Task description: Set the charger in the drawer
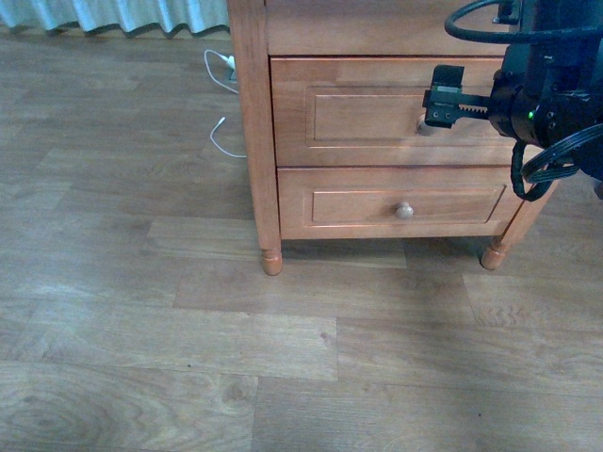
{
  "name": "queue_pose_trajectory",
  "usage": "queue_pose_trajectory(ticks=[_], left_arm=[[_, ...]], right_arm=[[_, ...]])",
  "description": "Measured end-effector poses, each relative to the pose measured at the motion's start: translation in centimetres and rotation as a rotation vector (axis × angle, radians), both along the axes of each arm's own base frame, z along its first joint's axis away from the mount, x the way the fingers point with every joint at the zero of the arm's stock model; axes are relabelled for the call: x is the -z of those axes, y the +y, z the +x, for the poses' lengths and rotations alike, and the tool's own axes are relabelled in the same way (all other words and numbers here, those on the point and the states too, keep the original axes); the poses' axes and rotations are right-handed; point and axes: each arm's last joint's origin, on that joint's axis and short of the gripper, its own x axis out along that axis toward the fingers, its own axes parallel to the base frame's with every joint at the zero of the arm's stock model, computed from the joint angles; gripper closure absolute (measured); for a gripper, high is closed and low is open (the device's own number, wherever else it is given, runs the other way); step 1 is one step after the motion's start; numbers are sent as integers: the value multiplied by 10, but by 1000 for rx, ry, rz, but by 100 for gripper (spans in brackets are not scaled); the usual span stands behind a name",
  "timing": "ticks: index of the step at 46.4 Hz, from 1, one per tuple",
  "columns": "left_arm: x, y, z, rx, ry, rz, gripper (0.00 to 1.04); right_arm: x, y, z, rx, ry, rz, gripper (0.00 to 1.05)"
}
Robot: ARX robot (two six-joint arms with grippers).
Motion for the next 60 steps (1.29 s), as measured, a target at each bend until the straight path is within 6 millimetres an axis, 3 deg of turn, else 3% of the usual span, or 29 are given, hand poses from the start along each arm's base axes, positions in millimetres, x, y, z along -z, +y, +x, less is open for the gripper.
queue_pose_trajectory(ticks=[27, 34, 46, 56, 60], left_arm=[[0, 0, 0, 0, 0, 0, 6], [0, 0, 0, 0, 0, 0, 6], [0, 0, 0, 0, 0, 0, 6], [0, 0, 0, 0, 0, 0, 6], [0, 0, 0, 0, 0, 0, 6]], right_arm=[[0, -2, 0, 31, -24, 33, 8], [-4, -3, -10, -30, -6, 66, 8], [-30, -4, -74, -180, 44, 76, 8], [-68, -18, -171, -257, 107, 28, 8], [-79, -22, -195, -273, 107, 35, 8]])
